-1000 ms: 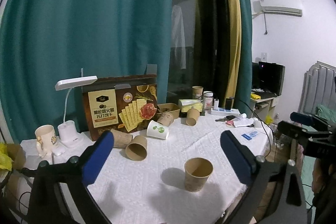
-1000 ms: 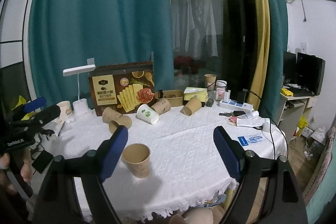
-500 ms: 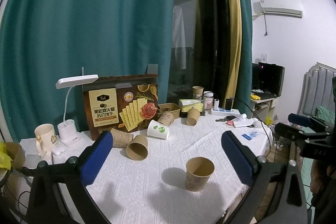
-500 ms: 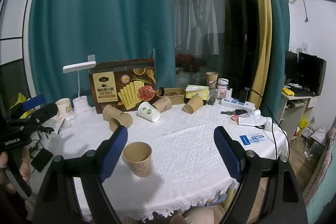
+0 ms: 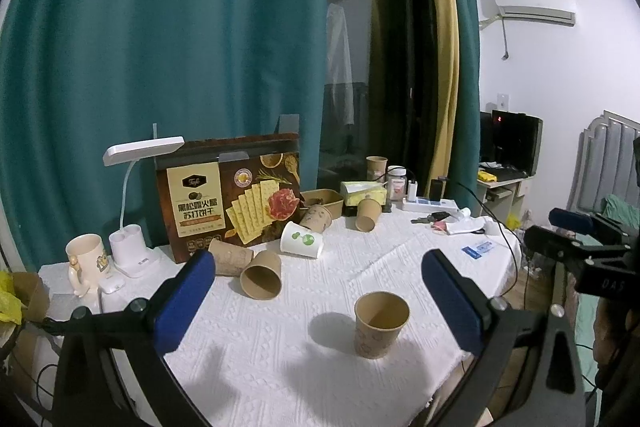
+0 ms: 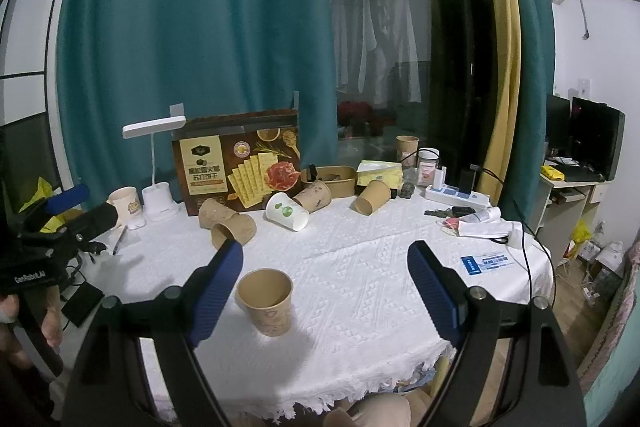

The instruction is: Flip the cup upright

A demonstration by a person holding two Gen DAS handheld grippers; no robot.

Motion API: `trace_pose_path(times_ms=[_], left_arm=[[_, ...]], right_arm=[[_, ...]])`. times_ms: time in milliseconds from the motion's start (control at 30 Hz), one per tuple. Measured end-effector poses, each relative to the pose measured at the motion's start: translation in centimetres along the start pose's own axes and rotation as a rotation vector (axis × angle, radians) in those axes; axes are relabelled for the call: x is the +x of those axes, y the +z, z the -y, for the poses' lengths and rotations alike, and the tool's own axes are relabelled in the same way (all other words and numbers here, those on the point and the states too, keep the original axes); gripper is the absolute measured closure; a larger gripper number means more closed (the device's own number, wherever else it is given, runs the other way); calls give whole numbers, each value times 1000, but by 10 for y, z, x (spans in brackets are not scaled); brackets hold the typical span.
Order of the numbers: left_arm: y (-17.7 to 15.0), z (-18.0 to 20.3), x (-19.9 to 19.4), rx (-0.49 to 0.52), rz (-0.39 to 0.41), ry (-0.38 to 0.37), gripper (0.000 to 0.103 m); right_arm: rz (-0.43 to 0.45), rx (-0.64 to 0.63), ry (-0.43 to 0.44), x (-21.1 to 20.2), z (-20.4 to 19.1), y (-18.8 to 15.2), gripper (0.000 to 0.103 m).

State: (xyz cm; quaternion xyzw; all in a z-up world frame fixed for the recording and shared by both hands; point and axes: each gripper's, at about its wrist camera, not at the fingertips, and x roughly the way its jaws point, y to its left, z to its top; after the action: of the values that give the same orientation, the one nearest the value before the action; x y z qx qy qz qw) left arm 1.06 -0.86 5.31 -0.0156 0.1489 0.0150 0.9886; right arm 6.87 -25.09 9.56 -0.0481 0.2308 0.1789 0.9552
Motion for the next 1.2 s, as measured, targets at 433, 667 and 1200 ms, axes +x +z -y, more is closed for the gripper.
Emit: trace_pose_path(times_ms=[433,667,1200], left_arm=[[-2,1,-3,-5,-4,5,0],[-2,2,-2,-10,-1,9,0],[-3,2,-1,-12,-1,7,0]], right_arm=[[-8,6,22,3,0,-3,20],[-10,9,24,4,1,-4,20],[-13,5,27,4,-1,-6,20]])
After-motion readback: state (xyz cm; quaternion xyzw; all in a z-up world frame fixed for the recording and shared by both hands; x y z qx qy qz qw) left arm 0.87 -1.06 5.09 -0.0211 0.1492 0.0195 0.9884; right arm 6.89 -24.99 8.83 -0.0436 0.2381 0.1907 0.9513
